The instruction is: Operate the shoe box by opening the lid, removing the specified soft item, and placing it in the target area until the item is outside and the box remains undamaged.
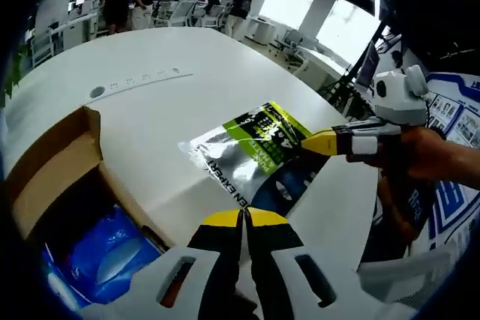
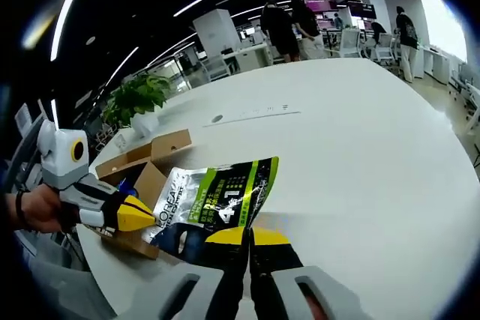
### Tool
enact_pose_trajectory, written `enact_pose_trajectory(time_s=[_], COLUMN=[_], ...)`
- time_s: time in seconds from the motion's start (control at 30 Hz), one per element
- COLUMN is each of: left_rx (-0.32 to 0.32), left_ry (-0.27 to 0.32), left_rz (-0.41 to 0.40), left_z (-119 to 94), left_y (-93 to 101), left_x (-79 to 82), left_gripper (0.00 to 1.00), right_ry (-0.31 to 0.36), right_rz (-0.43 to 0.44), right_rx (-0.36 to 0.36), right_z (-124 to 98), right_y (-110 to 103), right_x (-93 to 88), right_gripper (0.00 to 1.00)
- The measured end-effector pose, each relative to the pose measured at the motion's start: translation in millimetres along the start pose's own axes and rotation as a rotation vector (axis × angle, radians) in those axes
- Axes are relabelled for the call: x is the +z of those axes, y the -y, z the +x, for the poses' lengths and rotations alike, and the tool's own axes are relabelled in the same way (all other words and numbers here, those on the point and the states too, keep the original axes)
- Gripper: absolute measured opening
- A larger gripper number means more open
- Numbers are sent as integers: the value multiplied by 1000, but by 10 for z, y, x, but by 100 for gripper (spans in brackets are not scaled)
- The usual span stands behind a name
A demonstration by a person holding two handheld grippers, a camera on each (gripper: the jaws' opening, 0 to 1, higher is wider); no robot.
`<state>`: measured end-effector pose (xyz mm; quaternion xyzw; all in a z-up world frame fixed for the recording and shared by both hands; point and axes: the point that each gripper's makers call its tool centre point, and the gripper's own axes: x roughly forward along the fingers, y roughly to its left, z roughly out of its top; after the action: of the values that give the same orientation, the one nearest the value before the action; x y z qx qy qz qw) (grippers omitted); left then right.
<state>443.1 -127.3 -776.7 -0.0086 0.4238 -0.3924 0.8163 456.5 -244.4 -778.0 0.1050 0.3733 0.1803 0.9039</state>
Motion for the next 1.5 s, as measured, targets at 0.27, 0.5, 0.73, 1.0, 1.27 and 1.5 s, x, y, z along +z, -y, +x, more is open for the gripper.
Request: enact_pose_trajectory(time_s=[0.27,0.5,0.73,1.0,1.27,1.5], left_rx=[64,82,150,166,141,128], left_ry=[-58,-82,-138,-161,-158,-182], left_rz=[128,186,278,350,374,394], left_z=[62,127,178,183,265,347], left_y=[-117,-145,-218,-212,-158,-149], left_x=[-51,-66,-112,-101,-74,-125], left_gripper=[0,0,0,0,0,0], right_ry=[-8,-19,-31,-37,-35,-47], right_rz=[2,7,18,26,29,30], right_rx=[17,19,27,29,19,11], right_z=[98,143,221,265,252,290], right_y=[-57,-20,-18,-11,103,152], right_x=[-22,-55,-118,-162,-138,-178], right_gripper=[0,0,0,0,0,0])
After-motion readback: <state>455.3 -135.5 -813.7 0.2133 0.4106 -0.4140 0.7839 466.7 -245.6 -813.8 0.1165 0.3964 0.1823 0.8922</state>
